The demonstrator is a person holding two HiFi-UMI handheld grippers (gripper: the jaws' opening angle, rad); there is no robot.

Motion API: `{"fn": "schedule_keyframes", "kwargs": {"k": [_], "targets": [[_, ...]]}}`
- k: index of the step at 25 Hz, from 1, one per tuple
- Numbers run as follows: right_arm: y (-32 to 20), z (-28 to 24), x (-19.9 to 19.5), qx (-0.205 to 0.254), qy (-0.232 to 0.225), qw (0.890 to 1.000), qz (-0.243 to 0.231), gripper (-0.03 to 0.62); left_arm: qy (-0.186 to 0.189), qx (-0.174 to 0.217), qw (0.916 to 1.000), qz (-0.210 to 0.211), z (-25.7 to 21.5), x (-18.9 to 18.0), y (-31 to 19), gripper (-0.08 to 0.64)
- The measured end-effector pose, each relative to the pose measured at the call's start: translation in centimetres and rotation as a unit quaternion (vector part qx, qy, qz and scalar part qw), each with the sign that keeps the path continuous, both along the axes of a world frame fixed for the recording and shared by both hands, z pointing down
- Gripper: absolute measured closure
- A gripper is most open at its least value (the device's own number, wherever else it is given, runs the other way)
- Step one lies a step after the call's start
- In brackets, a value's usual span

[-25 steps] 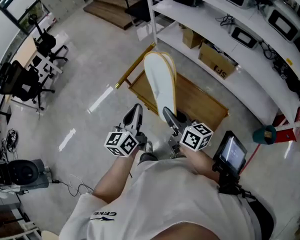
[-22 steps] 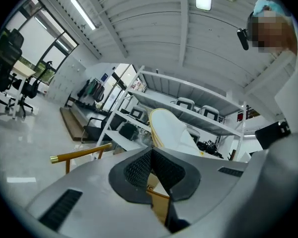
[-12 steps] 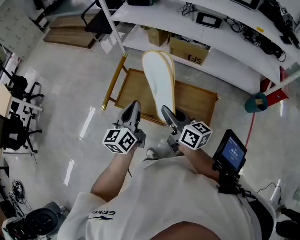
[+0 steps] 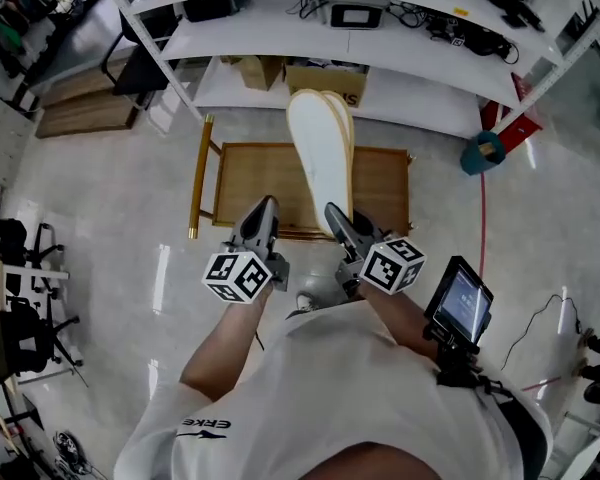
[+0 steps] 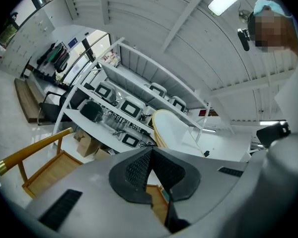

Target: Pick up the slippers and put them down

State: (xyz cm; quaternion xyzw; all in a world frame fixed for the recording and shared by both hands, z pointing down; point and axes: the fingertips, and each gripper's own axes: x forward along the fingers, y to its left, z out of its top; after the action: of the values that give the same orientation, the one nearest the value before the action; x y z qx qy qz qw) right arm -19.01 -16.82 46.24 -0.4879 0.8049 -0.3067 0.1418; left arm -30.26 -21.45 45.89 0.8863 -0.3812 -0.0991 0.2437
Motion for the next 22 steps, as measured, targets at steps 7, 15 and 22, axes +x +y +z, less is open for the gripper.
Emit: {"fn": "schedule_keyframes", "kwargs": {"k": [7, 15, 22], "targets": [[2.1, 1.2, 1.7, -0.011, 0.001, 0.999, 0.045, 0.522, 0.0, -0.012, 0.9992, 0.037, 1.3, 1.3, 1.2, 0.557], [2.1, 1.6, 4.6, -0.026, -0.01, 0.997, 0.066, 0.522, -0.01, -0.018, 0.9984, 0.053, 1.2, 3.8, 1.6, 0.557], [2.1, 4.4, 6.8, -0.057, -0.019, 0.996, 0.072, 0.522, -0.029, -0.043, 0.9972, 0.054, 3.3, 5.9, 1.8, 0.557]]}}
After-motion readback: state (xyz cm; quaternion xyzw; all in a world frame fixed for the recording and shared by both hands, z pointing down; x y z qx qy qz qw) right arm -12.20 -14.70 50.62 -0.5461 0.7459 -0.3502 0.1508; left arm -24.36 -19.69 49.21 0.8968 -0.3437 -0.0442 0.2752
